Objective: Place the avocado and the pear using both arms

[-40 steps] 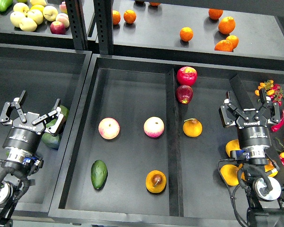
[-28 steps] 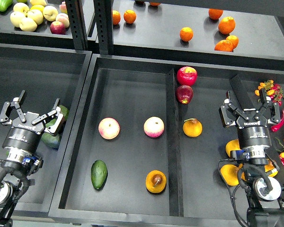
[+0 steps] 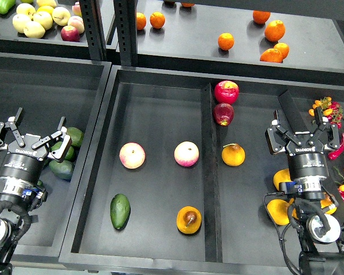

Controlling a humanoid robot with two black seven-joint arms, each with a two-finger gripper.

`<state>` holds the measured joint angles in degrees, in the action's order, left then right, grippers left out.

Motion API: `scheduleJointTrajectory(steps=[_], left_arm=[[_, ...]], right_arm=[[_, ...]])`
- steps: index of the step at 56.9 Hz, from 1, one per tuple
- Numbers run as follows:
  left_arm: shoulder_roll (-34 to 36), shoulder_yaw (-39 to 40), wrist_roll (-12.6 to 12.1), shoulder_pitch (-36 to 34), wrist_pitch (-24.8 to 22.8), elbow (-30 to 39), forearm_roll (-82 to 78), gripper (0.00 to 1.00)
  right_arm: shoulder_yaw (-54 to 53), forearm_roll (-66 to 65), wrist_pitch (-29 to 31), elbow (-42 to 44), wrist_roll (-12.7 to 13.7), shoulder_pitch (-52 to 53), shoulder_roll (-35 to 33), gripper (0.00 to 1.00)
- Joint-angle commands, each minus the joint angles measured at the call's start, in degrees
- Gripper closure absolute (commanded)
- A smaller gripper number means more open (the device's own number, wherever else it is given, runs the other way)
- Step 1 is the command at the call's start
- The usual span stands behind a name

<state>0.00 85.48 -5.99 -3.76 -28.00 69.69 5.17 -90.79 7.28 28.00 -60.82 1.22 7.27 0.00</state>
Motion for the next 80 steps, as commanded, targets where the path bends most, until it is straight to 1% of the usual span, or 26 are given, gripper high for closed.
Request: scheduleJointTrajectory(steps=[1, 14, 17, 20, 23, 24, 26, 27, 28, 34, 40, 47, 53, 61, 68, 75, 76, 80], left_arm=[[0.0, 0.1, -2.0, 0.0, 0.0, -0.2, -0.1, 0.0], [0.0, 0.1, -2.6, 0.0, 0.0, -0.3, -0.1, 0.0], [0.0, -0.1, -3.2, 0.0, 0.0, -0.1, 0.0, 0.0], [0.0, -0.4, -5.1, -0.1, 0.0, 0.0, 0.1, 0.0], [0.0, -0.7, -9.4, -0.3, 0.0, 0.4, 0.1, 0.0], [0.0, -1.2, -15.5, -0.6, 0.0, 0.5, 0.1, 0.0], [0.0, -1.4, -18.3, -0.9, 0.0, 0.7, 0.2, 0.0], [0.0, -1.6, -21.6, -1.2, 0.0, 0.8, 0.2, 0.0], [0.0, -1.9, -22.0, -1.4, 0.0, 0.8, 0.3, 0.0], [0.1, -3.3, -22.0, -4.2, 0.0, 0.7, 0.6, 0.01], [6.3, -7.1, -22.0, -7.8, 0.0, 0.8, 1.3, 0.01], [18.0, -16.9, -22.0, -14.3, 0.0, 0.7, 6.0, 0.01], [24.0, -23.0, -22.0, -18.3, 0.0, 0.9, 7.4, 0.01], [28.6, -30.2, -22.0, -23.4, 0.0, 0.8, 7.3, 0.01], [32.9, -38.3, -22.0, -29.0, 0.0, 0.8, 7.0, 0.0], [36.3, -48.6, -22.0, -35.6, 0.0, 0.3, 5.4, 0.0], [36.9, -53.2, -22.0, -38.7, 0.0, -0.3, 3.1, 0.0], [36.9, -58.7, -22.0, -41.9, 0.0, -1.4, -1.7, 0.0]], right_arm=[[0.1, 0.0, 0.0, 0.0, 0.0, -0.1, 0.0, 0.01], [0.1, -0.1, 0.0, 0.1, 0.0, 0.0, 0.0, 0.01], [0.1, -0.1, 0.0, 0.1, 0.0, 0.0, 0.0, 0.01], [0.1, -0.1, 0.0, 0.4, 0.1, 0.2, 0.0, 0.01], [0.0, -0.2, 0.0, 0.8, 0.4, 0.5, 0.0, 0.01], [-0.1, -0.2, 0.0, 1.4, 0.7, 0.9, 0.0, 0.01], [-0.3, -0.2, 0.0, 1.7, 1.1, 1.3, 0.0, 0.01], [-0.4, -0.2, 0.0, 2.0, 1.4, 1.6, 0.0, 0.01], [-0.6, -0.2, 0.0, 2.5, 1.8, 2.0, 0.0, 0.01], [-1.1, -0.2, 0.0, 4.7, 3.6, 4.9, 0.0, 0.01], [-1.6, -0.2, 0.0, 6.9, 4.0, 8.5, 0.0, 0.01], [-2.3, -0.2, 0.0, 10.4, 4.1, 12.9, 0.0, 0.01], [-2.7, -0.1, 0.0, 13.1, 4.1, 15.7, 0.0, 0.01], [-2.8, 0.7, 0.0, 15.3, 4.1, 17.9, 0.0, 0.01], [-2.7, 1.9, 0.0, 16.6, 4.1, 18.5, 0.0, 0.01], [-2.7, 2.0, 0.0, 16.8, 4.1, 18.5, 0.0, 0.01], [-2.7, 2.0, 0.0, 16.9, 4.1, 18.5, 0.0, 0.01], [-2.7, 2.0, 0.0, 16.9, 4.1, 18.5, 0.0, 0.01]])
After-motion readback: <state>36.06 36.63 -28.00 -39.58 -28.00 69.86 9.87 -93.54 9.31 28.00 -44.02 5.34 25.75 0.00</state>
